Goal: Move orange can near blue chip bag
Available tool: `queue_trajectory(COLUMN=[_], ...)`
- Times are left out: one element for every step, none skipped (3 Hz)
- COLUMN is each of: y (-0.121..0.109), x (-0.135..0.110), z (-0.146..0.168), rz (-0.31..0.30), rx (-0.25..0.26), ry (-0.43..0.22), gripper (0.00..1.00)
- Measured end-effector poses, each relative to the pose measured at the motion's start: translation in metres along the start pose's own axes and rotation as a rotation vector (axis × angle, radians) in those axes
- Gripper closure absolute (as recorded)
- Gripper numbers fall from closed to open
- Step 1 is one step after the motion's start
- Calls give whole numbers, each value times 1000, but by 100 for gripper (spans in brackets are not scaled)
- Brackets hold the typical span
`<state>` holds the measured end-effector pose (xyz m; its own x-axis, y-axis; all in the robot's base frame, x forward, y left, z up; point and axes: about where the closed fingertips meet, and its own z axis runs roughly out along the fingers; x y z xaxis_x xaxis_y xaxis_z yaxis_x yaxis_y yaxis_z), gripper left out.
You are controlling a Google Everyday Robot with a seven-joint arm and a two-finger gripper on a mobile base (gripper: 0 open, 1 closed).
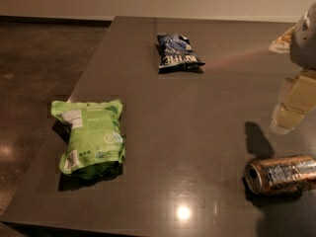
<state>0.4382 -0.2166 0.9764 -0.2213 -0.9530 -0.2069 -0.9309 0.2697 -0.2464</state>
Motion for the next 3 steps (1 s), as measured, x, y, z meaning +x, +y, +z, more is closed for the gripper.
queue_trajectory(y=[0,11,30], x=[1,15,31], z=[-1,2,12], rz=[-2,-8,-51], rx=[-1,-27,-70], ry=[-2,-1,4], gripper=[0,0,0])
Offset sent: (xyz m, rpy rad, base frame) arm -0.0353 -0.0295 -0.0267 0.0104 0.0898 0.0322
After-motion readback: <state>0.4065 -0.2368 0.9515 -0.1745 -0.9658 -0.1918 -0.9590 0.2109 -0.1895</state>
